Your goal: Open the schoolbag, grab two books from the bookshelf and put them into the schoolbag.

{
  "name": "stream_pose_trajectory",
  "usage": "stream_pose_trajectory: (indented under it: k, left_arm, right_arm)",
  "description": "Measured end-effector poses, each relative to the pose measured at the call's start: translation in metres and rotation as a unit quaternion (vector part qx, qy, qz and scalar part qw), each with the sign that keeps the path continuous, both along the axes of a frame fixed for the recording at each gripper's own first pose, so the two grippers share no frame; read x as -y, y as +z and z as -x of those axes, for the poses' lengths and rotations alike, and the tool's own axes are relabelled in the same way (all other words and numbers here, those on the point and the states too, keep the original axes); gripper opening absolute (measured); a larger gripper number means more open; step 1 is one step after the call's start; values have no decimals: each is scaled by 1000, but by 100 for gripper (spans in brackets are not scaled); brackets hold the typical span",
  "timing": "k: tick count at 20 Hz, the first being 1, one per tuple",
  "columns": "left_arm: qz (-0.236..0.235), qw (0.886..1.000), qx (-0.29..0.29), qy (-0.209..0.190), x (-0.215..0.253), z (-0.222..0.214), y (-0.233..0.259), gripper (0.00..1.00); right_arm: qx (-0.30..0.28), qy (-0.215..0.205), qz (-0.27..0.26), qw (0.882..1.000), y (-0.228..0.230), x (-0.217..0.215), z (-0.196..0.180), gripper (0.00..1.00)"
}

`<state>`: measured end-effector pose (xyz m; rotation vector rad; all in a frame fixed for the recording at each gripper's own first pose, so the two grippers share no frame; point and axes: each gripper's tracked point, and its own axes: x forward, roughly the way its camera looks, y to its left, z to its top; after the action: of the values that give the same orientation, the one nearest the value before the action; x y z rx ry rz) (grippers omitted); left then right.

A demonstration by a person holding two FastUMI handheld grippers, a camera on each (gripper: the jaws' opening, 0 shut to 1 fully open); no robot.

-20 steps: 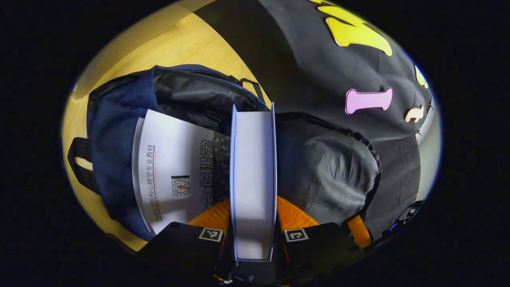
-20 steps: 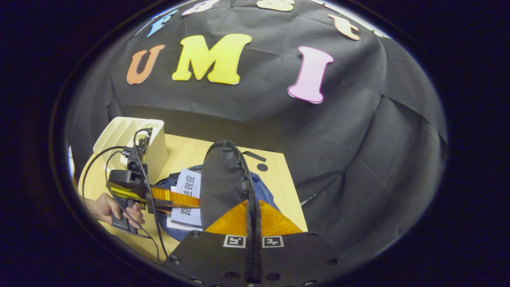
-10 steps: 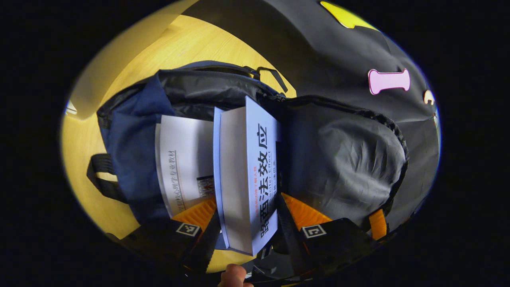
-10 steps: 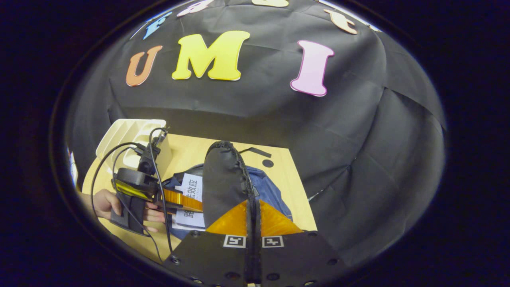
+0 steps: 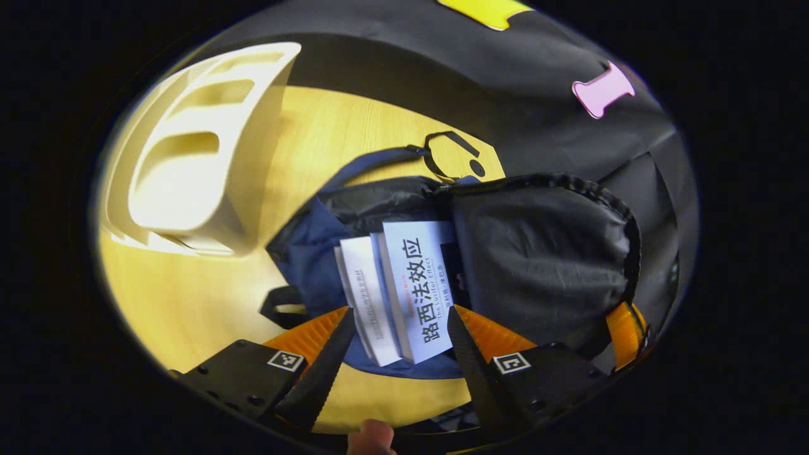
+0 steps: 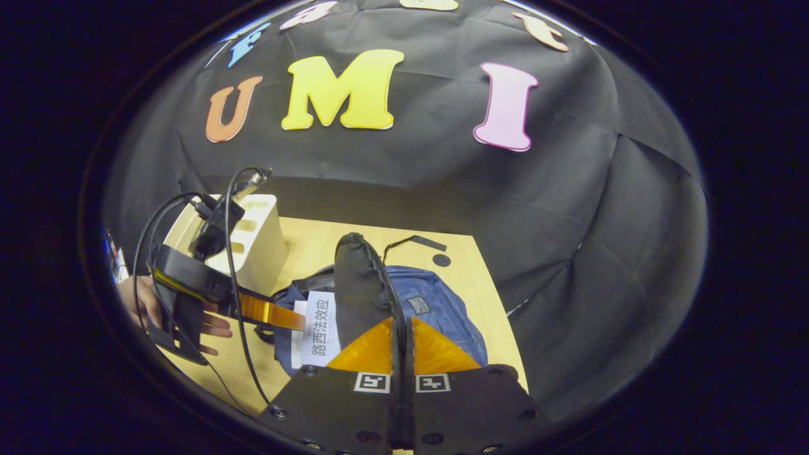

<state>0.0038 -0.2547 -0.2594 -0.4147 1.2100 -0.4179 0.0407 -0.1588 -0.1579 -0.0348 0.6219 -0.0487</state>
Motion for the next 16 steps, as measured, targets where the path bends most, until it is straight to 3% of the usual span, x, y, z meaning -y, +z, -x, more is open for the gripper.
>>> stream_pose_trajectory:
  k: [6,9,13,16]
  left_arm:
    - [-67,998,2,-15,-59,24,24,93]
    - [-98,995,33,-9,-93,26,40,93]
    - [-107,989,97,39,-131,18,70,93]
    - [-108,977,162,84,-170,8,103,93]
  right_arm:
    - [14,17,-19,1000,5,-33,3,0]
    - [17,27,-34,999,3,-54,7,0]
    - [12,44,-52,998,-4,-86,16,0]
    - [3,57,-62,996,-15,-113,22,0]
